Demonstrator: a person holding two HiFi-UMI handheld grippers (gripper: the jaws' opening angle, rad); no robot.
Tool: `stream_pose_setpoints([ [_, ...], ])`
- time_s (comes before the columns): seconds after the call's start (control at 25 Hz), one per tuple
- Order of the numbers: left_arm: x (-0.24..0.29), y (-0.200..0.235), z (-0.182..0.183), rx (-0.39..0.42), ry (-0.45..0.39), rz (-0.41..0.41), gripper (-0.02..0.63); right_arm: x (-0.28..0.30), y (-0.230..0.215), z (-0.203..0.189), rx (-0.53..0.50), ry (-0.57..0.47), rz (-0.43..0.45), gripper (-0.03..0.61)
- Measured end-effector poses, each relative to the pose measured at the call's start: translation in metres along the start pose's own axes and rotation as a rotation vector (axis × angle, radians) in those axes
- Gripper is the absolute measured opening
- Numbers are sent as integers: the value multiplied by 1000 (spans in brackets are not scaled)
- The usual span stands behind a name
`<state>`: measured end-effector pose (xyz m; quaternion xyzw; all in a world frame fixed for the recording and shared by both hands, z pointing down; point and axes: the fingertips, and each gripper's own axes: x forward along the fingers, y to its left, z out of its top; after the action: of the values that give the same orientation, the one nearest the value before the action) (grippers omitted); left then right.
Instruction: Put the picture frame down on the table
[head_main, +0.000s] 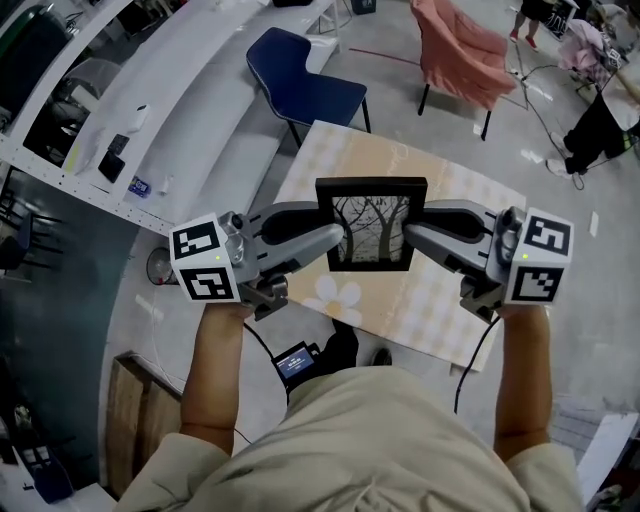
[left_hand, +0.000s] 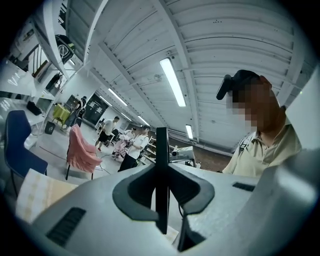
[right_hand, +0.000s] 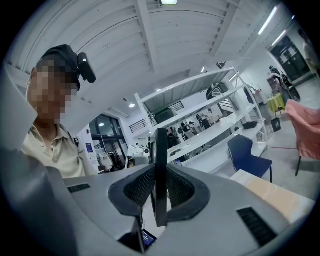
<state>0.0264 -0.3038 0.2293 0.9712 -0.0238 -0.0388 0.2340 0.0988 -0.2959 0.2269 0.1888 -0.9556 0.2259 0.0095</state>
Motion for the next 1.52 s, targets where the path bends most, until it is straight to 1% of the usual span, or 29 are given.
stream_pose_setpoints([
  [0.12, -12, 40, 6, -32, -1, 15, 67, 27, -33, 4, 33, 5, -2, 64],
  [0.24, -22, 67, 2, -57, 3, 25, 67, 47, -54, -2, 56, 9, -1, 64],
  [0.48, -31, 110, -8, -104, 10, 49, 67, 70, -92, -15, 105, 28, 5, 64],
  [0.96, -49, 192, -36, -188, 15, 110, 67, 117, -166, -47, 179, 92, -29, 64],
  [1.16, -57, 226, -54, -229, 30, 143, 67, 136, -195, -66, 226, 118, -37, 66],
  [1.52, -68, 284, -101, -323, 80, 195, 67, 163, -245, -114, 320, 173, -64, 66],
])
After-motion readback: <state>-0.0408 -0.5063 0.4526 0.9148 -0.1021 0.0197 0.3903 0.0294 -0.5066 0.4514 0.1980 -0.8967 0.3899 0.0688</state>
